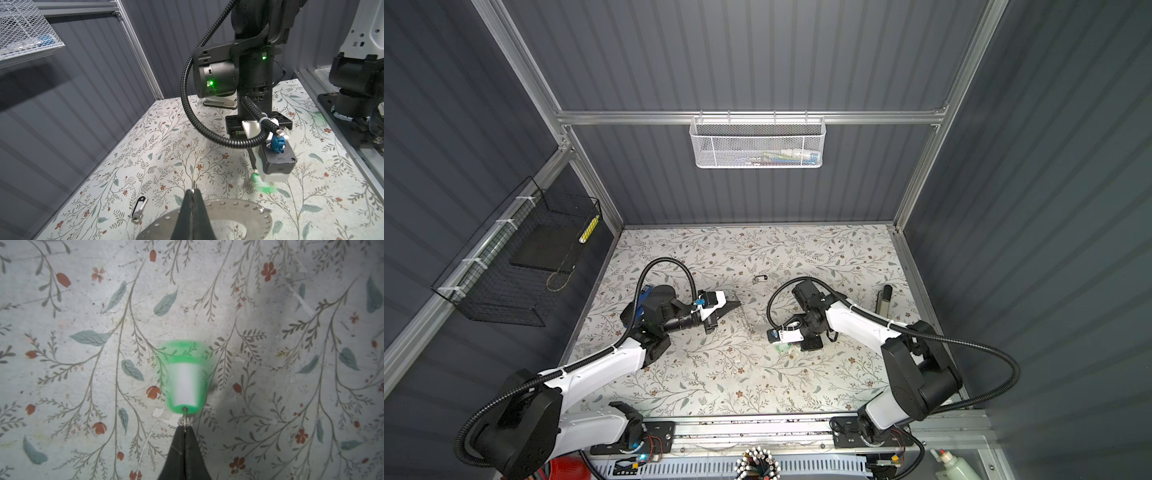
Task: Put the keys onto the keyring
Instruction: 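Carry the green-tagged key with the right gripper toward the plate's split ring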
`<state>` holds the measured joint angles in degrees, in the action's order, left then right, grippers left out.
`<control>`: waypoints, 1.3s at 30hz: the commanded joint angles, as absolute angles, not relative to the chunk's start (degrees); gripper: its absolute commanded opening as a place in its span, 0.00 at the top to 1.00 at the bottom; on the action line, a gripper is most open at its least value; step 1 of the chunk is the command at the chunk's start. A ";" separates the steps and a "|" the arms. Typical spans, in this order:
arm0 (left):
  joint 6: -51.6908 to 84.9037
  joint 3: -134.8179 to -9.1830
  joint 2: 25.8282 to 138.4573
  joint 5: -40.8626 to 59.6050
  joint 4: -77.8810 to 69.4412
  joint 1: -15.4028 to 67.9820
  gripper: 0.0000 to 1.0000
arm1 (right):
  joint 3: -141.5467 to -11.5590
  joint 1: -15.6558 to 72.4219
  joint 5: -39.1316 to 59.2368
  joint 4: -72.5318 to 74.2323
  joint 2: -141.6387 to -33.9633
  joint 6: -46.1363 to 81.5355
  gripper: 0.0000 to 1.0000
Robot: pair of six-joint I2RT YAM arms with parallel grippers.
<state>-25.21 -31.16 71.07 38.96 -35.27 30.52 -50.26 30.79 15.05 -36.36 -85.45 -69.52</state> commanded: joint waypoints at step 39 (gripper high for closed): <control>-26.03 -31.50 71.16 44.32 -54.33 35.85 1.00 | -50.72 34.22 34.54 -16.38 -60.62 0.95 1.00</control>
